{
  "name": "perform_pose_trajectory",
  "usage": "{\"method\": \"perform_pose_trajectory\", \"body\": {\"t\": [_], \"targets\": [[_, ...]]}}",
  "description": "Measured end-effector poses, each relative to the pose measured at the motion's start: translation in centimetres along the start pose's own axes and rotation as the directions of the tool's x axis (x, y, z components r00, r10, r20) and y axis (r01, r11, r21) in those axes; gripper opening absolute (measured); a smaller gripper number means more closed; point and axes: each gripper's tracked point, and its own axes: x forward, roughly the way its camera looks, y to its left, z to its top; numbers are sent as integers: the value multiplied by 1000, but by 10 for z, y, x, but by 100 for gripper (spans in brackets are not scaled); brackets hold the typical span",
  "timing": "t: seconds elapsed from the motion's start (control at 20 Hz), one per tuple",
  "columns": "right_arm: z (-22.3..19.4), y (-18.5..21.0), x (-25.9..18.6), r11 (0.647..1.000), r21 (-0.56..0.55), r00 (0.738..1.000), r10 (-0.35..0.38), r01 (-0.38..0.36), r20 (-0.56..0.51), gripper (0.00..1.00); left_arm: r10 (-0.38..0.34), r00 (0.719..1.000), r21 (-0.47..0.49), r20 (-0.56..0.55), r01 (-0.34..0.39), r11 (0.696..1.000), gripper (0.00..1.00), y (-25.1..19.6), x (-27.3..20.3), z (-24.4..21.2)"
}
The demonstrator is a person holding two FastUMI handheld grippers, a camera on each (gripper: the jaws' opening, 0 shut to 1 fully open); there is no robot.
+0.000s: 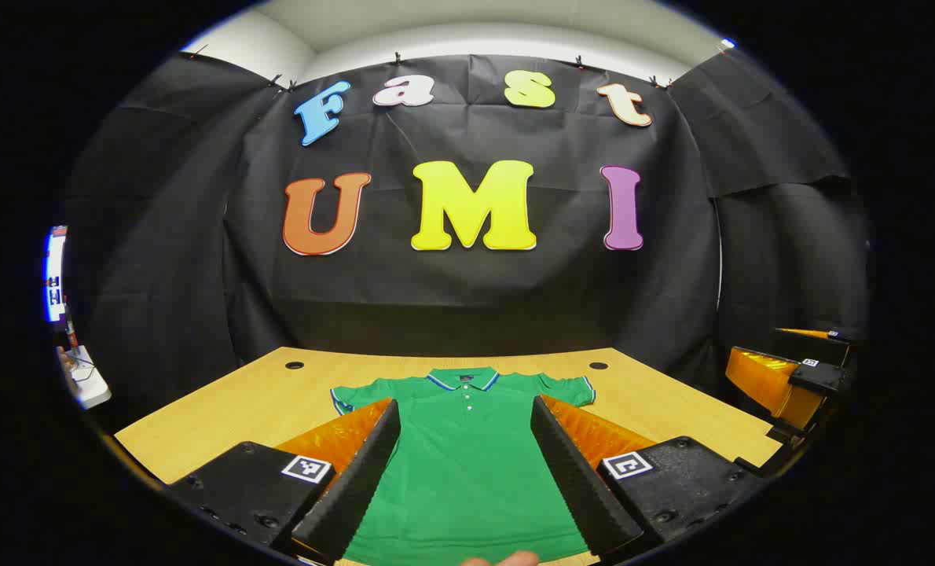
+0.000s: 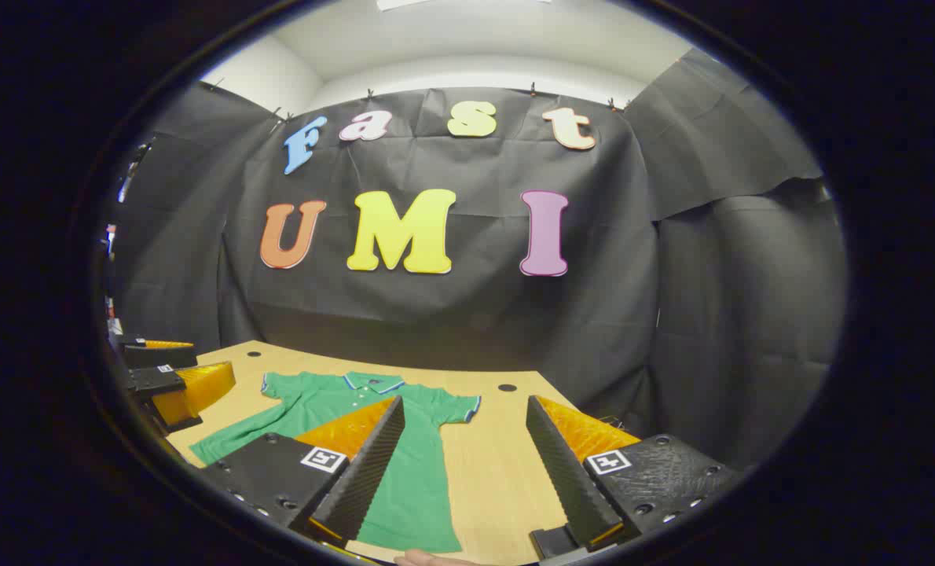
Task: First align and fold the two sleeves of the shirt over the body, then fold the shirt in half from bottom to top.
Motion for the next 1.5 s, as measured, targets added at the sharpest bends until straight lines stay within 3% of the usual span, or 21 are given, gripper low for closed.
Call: {"method": "perform_pose_trajectory", "body": {"t": [0.55,0.95,1.2,1.5], "targets": [[-13,-2,7,1000,-13,1000,2,-3,-17,96,13,1000,2,-11,-13,1000,100,5,5,-6],[-10,-20,44,999,-10,999,-37,36,-10,96,47,998,-38,-31,-48,998,100,20,23,-19],[-14,-32,106,998,-21,997,-59,58,-46,96,38,999,-19,-18,-39,999,100,14,35,-26],[-49,-13,238,998,-50,981,-51,42,-185,96,49,999,6,16,-49,999,100,19,49,-29]]}}
